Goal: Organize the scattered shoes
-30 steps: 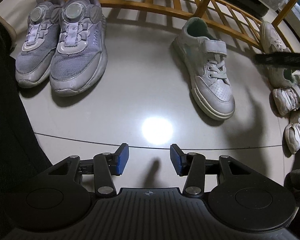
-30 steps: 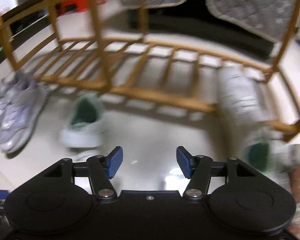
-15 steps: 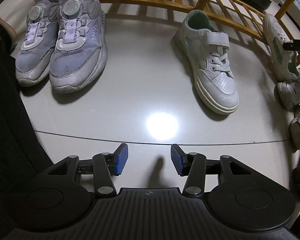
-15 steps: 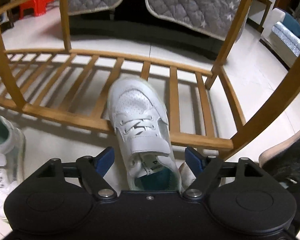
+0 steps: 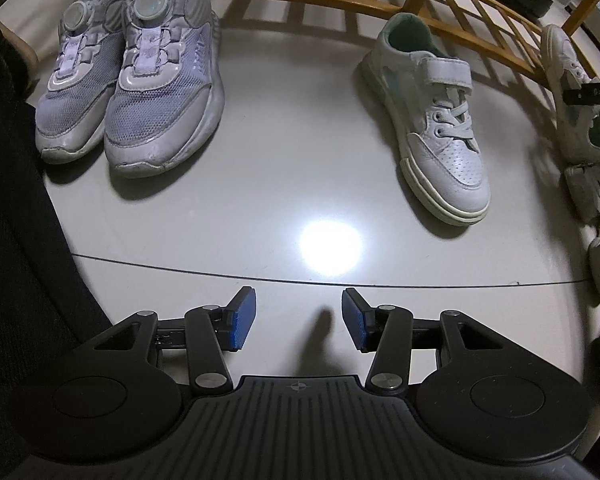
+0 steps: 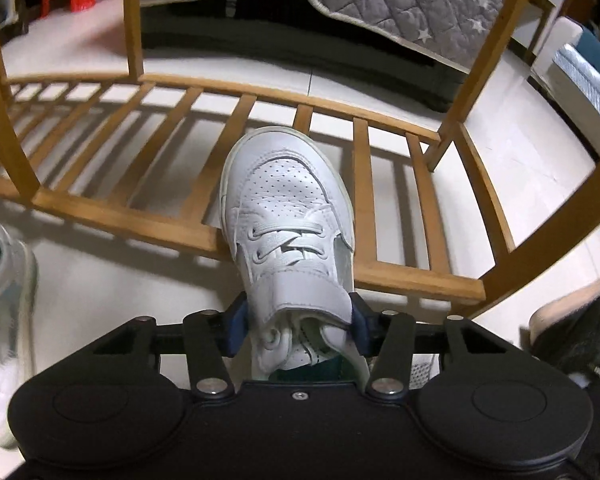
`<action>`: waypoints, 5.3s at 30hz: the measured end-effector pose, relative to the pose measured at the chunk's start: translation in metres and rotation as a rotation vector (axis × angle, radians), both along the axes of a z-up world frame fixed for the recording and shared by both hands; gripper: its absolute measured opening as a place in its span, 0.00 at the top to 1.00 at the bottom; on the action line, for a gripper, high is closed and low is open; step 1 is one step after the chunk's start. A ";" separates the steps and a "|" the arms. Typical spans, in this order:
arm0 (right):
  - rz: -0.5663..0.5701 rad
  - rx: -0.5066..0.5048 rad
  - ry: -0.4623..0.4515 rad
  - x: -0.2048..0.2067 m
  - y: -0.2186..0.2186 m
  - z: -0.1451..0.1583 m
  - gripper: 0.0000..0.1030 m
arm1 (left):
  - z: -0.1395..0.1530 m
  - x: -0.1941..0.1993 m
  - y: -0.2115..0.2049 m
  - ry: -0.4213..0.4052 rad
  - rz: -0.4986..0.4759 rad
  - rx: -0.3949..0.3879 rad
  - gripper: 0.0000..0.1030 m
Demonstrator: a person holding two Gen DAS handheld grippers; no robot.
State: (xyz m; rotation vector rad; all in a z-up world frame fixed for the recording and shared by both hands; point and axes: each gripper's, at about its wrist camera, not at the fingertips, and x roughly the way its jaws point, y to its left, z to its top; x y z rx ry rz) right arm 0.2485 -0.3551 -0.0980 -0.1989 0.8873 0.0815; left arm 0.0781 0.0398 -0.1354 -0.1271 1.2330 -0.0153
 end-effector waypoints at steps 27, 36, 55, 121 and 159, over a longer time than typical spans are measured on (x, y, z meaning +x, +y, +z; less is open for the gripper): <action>0.550 0.076 0.322 -0.214 0.105 0.001 0.50 | 0.035 -0.013 -0.017 -0.086 -0.035 -0.020 0.51; 0.815 -0.092 0.352 -0.246 0.144 -0.020 0.50 | 0.031 -0.017 -0.028 -0.072 -0.080 -0.016 0.49; 0.906 -0.174 0.349 -0.289 0.164 -0.026 0.33 | 0.013 -0.007 -0.054 -0.027 -0.162 -0.021 0.48; 0.686 -0.037 0.423 -0.277 0.131 -0.016 0.35 | 0.014 -0.018 -0.052 -0.030 -0.215 -0.031 0.52; 0.707 0.009 0.442 -0.286 0.147 -0.020 0.81 | 0.008 0.002 -0.065 -0.040 -0.303 0.032 0.49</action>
